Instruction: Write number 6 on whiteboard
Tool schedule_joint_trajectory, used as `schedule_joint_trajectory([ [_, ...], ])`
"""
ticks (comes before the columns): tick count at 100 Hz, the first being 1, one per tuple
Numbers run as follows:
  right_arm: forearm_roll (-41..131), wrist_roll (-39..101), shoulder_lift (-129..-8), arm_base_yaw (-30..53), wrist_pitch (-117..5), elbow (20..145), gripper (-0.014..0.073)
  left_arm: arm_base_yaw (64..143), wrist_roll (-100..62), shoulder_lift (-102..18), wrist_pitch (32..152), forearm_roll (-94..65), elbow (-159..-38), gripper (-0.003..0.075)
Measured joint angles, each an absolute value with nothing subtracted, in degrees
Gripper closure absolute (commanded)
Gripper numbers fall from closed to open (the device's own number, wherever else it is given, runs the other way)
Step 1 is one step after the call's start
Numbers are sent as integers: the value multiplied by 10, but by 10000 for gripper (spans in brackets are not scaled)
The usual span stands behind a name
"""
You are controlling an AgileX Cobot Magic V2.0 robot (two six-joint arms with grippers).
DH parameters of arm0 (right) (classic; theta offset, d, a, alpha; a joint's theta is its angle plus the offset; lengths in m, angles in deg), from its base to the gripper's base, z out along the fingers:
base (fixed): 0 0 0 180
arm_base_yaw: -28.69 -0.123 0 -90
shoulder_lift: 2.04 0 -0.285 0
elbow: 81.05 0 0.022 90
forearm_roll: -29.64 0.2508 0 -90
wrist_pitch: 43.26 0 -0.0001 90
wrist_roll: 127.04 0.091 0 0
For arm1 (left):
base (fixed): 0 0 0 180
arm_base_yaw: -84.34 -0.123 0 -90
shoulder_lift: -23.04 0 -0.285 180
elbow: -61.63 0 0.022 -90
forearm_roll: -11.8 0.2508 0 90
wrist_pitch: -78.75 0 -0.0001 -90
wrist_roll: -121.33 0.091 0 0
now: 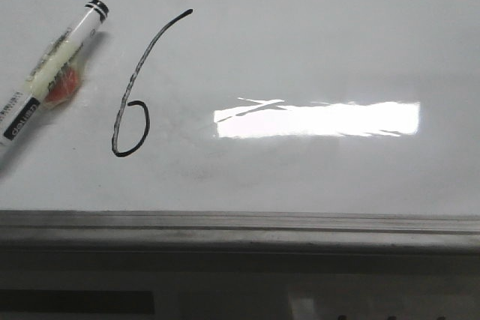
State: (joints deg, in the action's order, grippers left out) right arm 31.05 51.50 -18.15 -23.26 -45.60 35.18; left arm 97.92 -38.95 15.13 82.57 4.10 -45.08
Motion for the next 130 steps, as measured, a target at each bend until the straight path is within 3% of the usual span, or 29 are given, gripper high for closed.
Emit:
schedule_joint_trajectory([
  [22,311,515,-182,-233,-456,352,665,857,-462,155,869,7,-429,741],
  [51,310,515,-182,-233,-456,352,665,851,-632,155,922,72,-411,741],
  [64,309,515,-182,-233,-456,352,665,851,-643,155,977,81,-411,741],
  [130,309,514,-182,-233,-456,352,665,851,-646,155,980,82,-412,741],
])
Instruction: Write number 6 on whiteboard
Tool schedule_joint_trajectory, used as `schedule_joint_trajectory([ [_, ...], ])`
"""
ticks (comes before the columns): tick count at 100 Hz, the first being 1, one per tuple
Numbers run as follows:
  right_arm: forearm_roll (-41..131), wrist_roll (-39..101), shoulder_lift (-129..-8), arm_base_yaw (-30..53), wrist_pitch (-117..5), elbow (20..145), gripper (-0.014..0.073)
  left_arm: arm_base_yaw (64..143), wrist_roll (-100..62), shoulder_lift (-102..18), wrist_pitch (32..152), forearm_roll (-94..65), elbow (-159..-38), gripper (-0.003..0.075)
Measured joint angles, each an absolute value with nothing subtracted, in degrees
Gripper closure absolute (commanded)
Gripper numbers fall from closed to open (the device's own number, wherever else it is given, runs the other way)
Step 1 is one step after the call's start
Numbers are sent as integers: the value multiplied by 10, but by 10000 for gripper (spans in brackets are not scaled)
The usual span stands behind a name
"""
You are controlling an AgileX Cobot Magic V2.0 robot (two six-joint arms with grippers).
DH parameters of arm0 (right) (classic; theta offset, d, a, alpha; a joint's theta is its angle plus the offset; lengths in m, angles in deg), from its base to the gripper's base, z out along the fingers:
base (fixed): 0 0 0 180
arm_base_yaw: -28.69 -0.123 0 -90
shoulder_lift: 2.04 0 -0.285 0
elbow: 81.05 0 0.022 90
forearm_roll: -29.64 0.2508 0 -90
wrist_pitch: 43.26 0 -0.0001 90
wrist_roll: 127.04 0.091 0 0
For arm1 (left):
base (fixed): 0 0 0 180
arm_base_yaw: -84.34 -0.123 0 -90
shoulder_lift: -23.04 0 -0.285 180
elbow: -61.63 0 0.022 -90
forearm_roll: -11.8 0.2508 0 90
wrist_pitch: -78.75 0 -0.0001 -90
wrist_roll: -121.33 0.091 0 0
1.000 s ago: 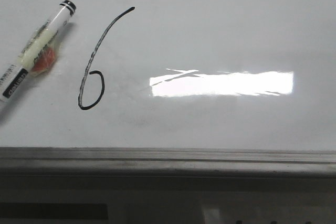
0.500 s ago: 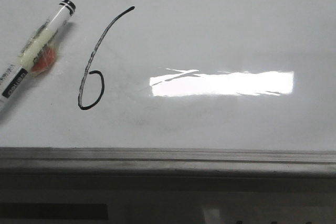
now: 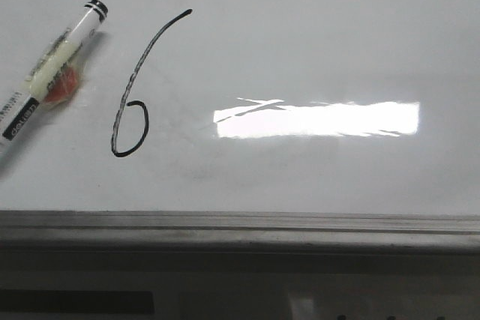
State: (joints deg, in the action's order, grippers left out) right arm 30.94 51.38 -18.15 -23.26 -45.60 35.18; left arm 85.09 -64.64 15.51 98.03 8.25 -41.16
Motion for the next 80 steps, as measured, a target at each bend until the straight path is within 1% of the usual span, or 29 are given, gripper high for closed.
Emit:
schedule_joint_trajectory([
  [18,309,514,-182,-230,-456,352,665,850,-646,155,980,82,-412,741],
  [30,309,514,-182,-196,-456,352,665,850,-646,155,980,82,-412,741],
  [44,309,514,-192,-114,-451,343,665,850,-646,155,980,83,-412,741],
  [65,309,514,-230,57,-451,325,665,850,-647,155,980,83,-412,741],
  [80,309,514,-241,160,-440,301,665,850,-647,155,980,83,-412,741],
])
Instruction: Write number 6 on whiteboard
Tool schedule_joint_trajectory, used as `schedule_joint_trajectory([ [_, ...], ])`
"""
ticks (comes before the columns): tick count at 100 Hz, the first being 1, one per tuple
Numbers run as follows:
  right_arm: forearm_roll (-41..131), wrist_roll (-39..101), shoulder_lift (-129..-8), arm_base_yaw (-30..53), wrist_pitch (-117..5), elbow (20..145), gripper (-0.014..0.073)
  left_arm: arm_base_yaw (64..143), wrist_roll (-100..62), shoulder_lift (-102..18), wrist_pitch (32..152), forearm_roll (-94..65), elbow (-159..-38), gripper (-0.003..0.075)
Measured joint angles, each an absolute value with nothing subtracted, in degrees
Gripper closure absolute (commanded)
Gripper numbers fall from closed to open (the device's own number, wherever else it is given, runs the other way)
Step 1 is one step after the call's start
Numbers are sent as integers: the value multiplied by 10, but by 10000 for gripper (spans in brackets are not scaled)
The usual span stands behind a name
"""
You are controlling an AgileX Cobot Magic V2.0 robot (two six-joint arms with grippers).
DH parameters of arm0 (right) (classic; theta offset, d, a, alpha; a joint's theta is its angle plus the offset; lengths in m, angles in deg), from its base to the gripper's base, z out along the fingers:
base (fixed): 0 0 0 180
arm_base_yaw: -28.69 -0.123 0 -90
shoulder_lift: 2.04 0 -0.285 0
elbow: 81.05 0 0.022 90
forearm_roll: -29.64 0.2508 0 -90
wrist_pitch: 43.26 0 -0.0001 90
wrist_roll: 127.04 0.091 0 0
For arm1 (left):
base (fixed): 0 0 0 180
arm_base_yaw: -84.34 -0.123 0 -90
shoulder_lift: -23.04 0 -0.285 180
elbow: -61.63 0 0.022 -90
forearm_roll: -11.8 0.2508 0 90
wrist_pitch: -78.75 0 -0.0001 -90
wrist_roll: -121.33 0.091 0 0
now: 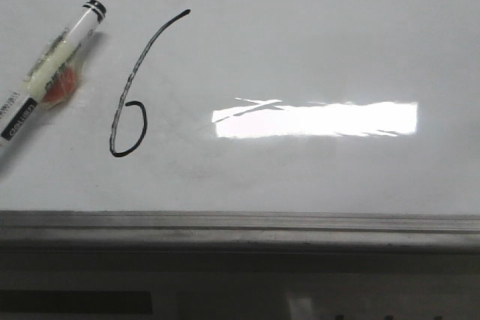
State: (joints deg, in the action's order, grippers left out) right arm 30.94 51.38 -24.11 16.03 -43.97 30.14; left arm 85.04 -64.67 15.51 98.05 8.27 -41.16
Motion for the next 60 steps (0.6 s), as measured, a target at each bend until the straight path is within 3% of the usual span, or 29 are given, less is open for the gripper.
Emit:
schedule_joint_trajectory([
  [25,306,530,-218,271,-433,236,665,850,-647,155,981,83,-412,741],
  [60,272,561,-95,368,-546,210,665,850,-648,155,981,83,-412,741],
])
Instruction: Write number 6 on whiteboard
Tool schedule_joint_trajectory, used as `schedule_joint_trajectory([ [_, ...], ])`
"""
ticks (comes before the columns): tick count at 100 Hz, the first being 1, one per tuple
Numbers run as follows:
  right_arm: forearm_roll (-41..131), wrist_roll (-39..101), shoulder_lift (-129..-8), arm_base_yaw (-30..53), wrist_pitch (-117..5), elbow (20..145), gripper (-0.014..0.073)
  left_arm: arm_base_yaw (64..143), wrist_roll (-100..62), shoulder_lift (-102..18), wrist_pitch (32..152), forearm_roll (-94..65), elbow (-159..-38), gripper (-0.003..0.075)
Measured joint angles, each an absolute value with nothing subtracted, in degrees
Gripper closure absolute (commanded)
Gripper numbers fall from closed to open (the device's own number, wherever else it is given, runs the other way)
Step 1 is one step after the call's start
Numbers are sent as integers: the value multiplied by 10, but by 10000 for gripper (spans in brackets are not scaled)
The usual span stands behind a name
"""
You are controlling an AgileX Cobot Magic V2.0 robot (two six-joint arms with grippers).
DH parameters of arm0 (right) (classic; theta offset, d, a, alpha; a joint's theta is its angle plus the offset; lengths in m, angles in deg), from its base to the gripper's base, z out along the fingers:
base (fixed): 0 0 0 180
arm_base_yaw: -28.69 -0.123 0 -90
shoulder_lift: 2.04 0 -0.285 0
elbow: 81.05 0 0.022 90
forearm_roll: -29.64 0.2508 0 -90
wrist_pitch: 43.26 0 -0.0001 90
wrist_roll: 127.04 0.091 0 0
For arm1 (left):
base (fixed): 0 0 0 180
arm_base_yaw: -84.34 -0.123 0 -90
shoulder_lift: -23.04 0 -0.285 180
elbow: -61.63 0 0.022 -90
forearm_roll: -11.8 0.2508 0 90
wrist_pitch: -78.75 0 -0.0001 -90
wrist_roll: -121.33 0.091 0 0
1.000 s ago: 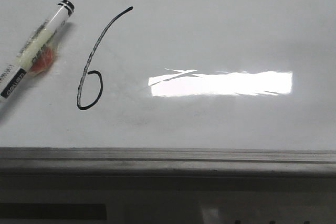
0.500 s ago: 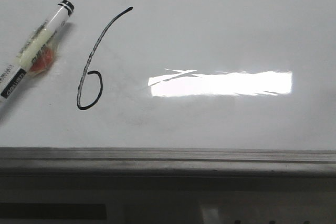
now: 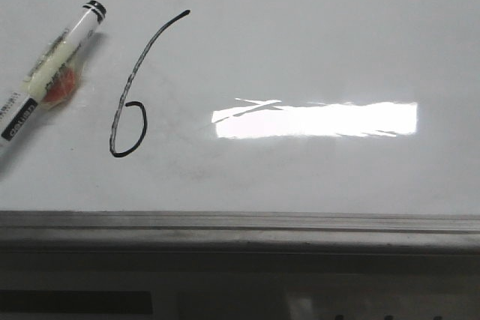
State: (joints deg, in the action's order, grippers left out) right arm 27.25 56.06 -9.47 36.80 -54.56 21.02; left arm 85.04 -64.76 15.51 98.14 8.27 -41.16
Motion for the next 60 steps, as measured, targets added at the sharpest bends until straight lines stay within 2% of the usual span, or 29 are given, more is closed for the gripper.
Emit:
schedule_joint_trajectory([
  [15,266,563,-92,371,-618,210,665,850,-648,155,981,83,-412,741],
  [60,264,564,-91,371,-621,210,665,850,-648,155,981,83,-412,741],
])
